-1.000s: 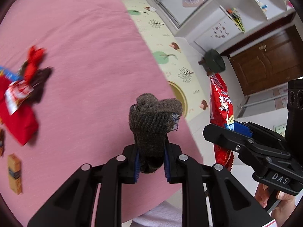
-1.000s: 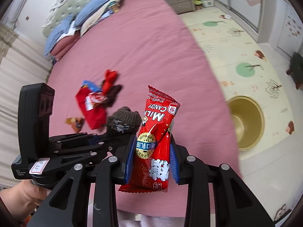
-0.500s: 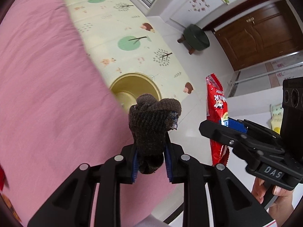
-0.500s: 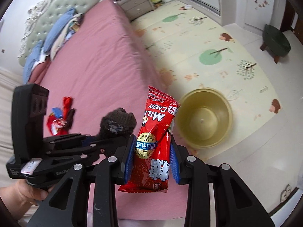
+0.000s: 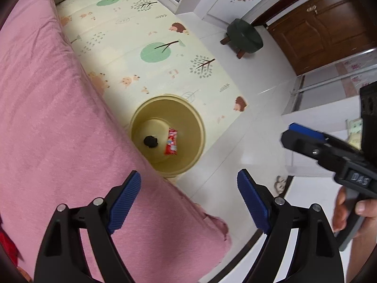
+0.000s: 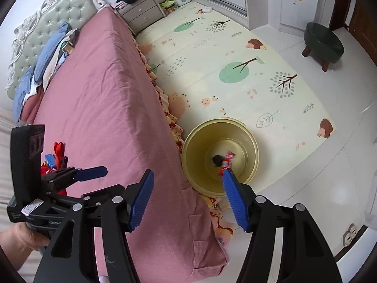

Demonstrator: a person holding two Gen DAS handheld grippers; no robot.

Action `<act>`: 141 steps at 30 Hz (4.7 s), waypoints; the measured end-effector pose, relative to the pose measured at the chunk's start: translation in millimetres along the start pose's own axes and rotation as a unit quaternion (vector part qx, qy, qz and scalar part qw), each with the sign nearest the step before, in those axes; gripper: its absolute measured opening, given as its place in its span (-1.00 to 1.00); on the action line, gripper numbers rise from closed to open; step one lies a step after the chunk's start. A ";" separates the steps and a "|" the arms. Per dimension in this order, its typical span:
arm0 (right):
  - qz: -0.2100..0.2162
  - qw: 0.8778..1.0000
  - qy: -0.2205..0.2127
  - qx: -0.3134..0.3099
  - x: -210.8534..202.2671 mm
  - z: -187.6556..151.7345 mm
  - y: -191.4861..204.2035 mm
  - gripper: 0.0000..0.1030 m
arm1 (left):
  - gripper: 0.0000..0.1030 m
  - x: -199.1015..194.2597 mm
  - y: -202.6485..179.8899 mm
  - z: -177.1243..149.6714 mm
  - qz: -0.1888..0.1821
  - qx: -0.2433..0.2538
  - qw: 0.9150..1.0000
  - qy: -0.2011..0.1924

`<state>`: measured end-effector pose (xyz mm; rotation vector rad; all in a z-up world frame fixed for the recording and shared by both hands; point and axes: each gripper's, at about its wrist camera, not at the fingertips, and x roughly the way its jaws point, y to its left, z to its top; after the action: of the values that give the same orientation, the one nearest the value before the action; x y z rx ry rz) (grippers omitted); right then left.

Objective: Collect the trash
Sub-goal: 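Open both tools to drop the sock and wrapper into the bin, then return both tools to the bed and grasp the gold box with left tool, then grasp the red sock with right tool while left tool holds the gold box, then carry the gold box and red sock to the bin and release both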

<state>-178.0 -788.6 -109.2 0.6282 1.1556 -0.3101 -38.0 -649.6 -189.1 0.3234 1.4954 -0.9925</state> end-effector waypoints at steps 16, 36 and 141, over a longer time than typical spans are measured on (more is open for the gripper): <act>0.054 0.997 0.002 -0.061 -8.2 -6.1 95.1 0.17 | 0.62 -62.7 50.0 -38.2 0.019 -0.039 0.998 -0.051; 0.138 0.966 0.078 -0.205 60.6 -126.9 352.4 0.17 | 0.62 -171.1 243.2 -253.8 0.098 -0.188 0.972 -0.102; 0.122 0.987 0.092 -0.048 82.3 -141.7 289.4 -0.75 | -0.25 -129.0 269.0 -279.4 -0.046 -0.318 0.945 -0.065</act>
<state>-97.9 -466.9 -134.5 0.7159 1.2459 0.0136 -8.3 -242.4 -208.6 -0.2735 1.6295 -0.5402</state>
